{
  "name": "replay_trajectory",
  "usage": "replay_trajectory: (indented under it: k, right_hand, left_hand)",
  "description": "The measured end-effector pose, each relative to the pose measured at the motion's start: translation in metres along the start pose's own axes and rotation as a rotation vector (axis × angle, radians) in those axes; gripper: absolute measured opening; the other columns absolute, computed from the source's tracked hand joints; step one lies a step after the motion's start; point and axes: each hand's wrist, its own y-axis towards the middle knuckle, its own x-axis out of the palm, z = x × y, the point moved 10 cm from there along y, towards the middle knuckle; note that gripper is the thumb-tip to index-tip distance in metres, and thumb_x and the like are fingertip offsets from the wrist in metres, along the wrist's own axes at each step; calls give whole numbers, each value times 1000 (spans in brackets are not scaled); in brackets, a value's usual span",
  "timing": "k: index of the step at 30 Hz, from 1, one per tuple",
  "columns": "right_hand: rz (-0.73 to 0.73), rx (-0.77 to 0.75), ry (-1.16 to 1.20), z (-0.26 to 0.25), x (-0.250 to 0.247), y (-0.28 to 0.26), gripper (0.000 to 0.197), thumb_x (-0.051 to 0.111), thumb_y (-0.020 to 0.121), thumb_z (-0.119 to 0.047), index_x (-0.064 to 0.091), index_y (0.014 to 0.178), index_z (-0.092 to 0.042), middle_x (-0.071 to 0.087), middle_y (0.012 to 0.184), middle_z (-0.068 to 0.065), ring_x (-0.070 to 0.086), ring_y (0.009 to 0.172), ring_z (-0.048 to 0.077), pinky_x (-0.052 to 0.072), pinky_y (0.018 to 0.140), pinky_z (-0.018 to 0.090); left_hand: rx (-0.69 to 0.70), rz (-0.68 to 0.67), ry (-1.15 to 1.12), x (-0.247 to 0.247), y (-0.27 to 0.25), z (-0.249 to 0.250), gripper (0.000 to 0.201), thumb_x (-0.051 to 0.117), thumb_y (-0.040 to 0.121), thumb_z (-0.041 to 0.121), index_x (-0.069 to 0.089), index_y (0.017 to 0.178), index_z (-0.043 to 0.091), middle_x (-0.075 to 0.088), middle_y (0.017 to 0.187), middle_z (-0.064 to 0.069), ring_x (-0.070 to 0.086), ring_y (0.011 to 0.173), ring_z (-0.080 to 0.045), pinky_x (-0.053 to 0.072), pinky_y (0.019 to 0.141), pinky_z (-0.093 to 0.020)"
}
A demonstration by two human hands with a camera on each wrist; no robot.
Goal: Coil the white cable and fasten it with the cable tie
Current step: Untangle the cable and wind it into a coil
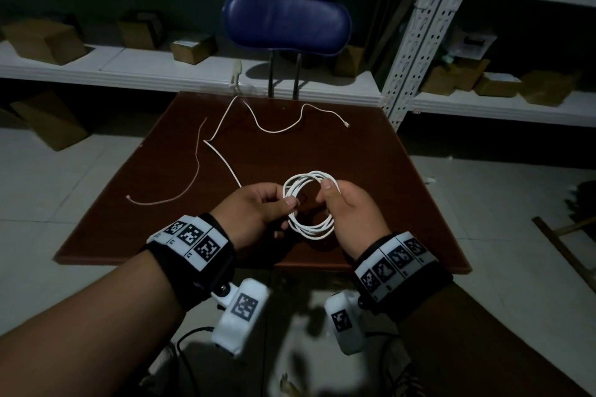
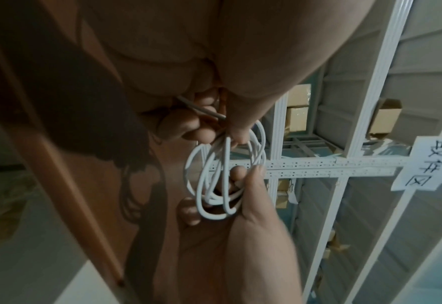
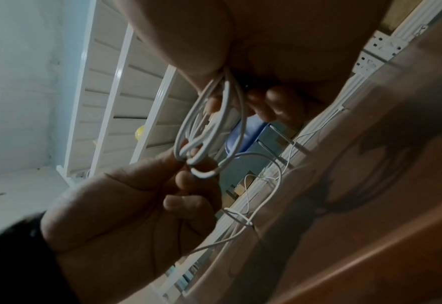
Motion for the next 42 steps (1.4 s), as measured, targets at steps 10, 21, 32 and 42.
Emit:
replay_trajectory:
  k: [10, 21, 32, 42]
  right_hand:
    - [33, 307, 581, 43, 7, 11, 60, 41, 97, -62, 75, 94, -12, 75, 84, 11, 66, 69, 26, 49, 62, 37]
    - [-228, 668, 605, 69, 72, -29, 19, 56, 95, -20, 70, 85, -11, 62, 54, 1, 48, 46, 15, 34, 42, 19]
    - [-67, 688, 851, 73, 73, -10, 29, 57, 100, -27, 59, 117, -4, 71, 95, 16, 65, 65, 25, 58, 55, 32]
    - [-184, 657, 813, 52, 114, -12, 19, 51, 103, -26, 58, 95, -10, 65, 71, 9, 62, 58, 20, 54, 49, 28]
  left_hand:
    - [55, -4, -105, -6, -1, 7, 20, 54, 98, 6, 60, 79, 3, 46, 59, -12, 38, 47, -19, 34, 52, -28]
    - [77, -110, -215, 5, -2, 14, 14, 61, 90, 12, 63, 79, 3, 44, 61, -11, 38, 50, -18, 33, 48, -24]
    - [64, -105, -331, -1, -16, 35, 12, 54, 85, 9, 56, 89, -2, 46, 58, -9, 43, 43, -13, 37, 37, -17]
    - [98, -130, -585, -59, -23, 50, 29, 87, 59, 9, 70, 82, 8, 64, 77, -2, 52, 67, -9, 39, 49, -17]
